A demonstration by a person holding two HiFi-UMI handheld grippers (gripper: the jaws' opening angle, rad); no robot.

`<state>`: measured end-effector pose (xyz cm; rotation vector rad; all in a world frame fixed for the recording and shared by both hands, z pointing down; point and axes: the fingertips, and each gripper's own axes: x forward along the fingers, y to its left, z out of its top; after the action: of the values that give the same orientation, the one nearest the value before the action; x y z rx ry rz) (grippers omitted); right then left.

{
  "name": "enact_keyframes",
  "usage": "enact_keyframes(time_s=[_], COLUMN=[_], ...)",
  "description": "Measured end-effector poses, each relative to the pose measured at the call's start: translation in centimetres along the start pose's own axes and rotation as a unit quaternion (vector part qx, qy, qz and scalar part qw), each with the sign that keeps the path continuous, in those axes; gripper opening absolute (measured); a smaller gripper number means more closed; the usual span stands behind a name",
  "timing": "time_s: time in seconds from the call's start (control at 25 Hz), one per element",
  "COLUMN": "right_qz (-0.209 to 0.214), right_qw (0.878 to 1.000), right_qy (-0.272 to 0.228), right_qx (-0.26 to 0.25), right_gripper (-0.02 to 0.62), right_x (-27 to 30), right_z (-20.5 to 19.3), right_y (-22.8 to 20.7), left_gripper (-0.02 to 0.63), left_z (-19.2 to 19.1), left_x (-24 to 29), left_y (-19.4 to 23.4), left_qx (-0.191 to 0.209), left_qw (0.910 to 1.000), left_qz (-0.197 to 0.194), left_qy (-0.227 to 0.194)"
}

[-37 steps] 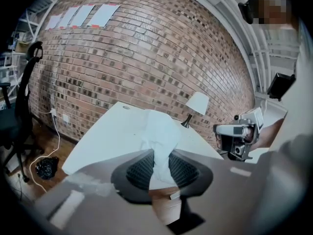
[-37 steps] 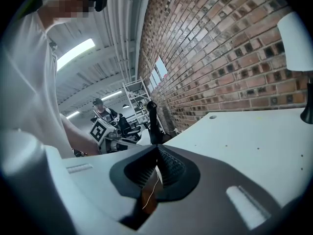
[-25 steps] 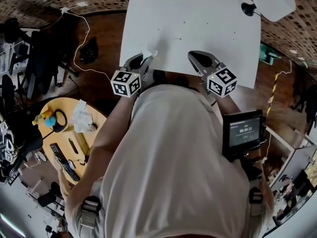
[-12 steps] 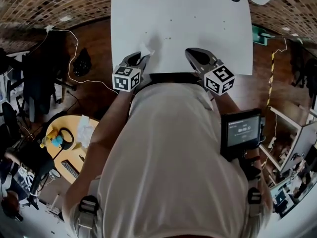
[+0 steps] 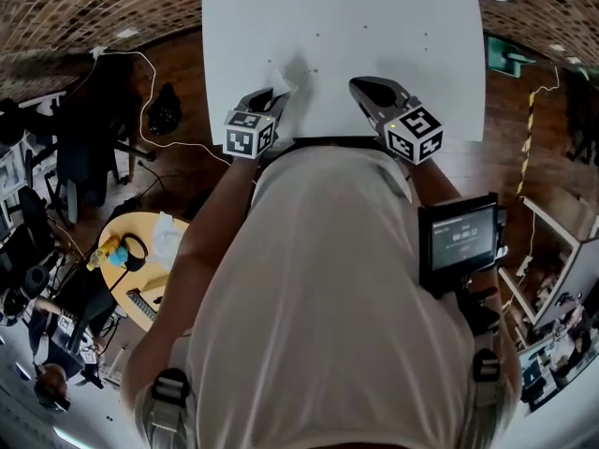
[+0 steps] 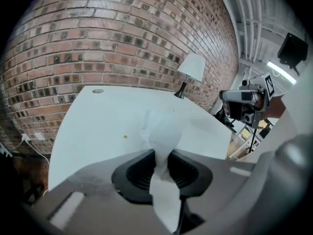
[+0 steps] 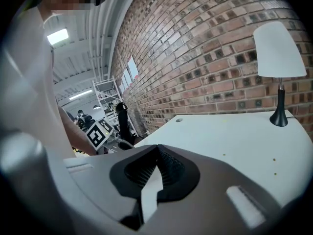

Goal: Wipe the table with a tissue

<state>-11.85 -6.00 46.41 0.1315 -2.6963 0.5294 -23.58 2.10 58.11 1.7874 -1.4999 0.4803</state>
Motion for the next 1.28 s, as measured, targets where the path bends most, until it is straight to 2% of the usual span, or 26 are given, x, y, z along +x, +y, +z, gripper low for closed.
enact_keyframes(time_s=[0.2, 0.32, 0.72, 0.92, 1.12, 1.28], right_qz=[0.009, 0.016, 0.023, 0.024, 0.018, 0.012], right_qw=[1.000, 1.000, 0.999, 0.999, 0.999, 0.999], right_qy=[0.004, 0.009, 0.011, 0.006, 0.006, 0.000], right_qx=[0.011, 0.018, 0.036, 0.043, 0.043, 0.044], right_gripper=[0.006, 0.008, 0.006, 0.008, 0.008, 0.008], right_x=[0.4, 0.2, -0.6, -0.4, -0.6, -1.2], right_z=[-0.2, -0.6, -0.6, -0.5, -0.6, -0.4], right_y=[-1.7, -2.0, -3.7, -4.0, -5.1, -5.6], left_gripper=[0.084, 0.084, 0.084, 0.084, 0.084, 0.083], left_z=[-1.0, -1.4, 0.7, 0.4, 0.9, 0.3], left_x=[1.9, 2.7, 4.3, 5.1, 5.3, 6.7], left_y=[0.4, 0.7, 1.5, 1.7, 1.6, 0.9], left_qx=[0.009, 0.009, 0.004, -0.027, -0.016, -0.008], left_qw=[0.9979, 0.9961, 0.9930, 0.9919, 0.9916, 0.9929], left_qz=[0.028, 0.043, 0.065, 0.069, 0.077, 0.063], left_qy=[0.058, 0.076, 0.098, 0.103, 0.103, 0.101])
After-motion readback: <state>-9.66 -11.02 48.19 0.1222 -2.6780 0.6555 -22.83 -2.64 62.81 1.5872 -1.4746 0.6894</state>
